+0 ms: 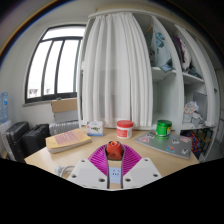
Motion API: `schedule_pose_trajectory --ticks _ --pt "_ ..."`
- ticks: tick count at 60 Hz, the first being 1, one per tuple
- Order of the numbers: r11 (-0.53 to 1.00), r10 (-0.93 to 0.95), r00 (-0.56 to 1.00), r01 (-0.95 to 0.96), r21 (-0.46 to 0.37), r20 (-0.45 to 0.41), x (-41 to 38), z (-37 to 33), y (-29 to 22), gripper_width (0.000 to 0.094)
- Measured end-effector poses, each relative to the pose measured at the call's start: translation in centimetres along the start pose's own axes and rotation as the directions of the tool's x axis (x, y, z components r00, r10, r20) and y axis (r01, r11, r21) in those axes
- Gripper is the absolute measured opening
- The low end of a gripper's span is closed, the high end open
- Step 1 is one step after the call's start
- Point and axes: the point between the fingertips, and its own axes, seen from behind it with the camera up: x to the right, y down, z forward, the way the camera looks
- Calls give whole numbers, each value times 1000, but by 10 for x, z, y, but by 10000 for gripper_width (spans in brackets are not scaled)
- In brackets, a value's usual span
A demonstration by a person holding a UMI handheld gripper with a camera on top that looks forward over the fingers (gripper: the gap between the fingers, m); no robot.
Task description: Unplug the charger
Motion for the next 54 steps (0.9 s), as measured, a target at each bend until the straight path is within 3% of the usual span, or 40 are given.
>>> schedule_pose_trajectory --ticks 2,5,9,16,19,28,38,46,54 --pt "995 -22 999 26 98 -46 13 -13 -34 141" --pt "987 -41 996 53 151 -85 22 -37 -65 140" --pt "992 20 999 -16 129 -34 24 -38 -70 141" --pt "997 53 993 -45 69 -110 71 -42 -52 141" --pt "999 52 988 -52 2 -143 88 -38 -29 141" --pt "978 83 984 -112 -177 -159 117 -26 47 142" --pt "947 62 981 -115 -299 -182 129 -16 91 169" --pt "931 56 977 -126 -344 -207 135 -10 113 217" --pt "938 33 977 -104 -331 -212 135 -8 111 275"
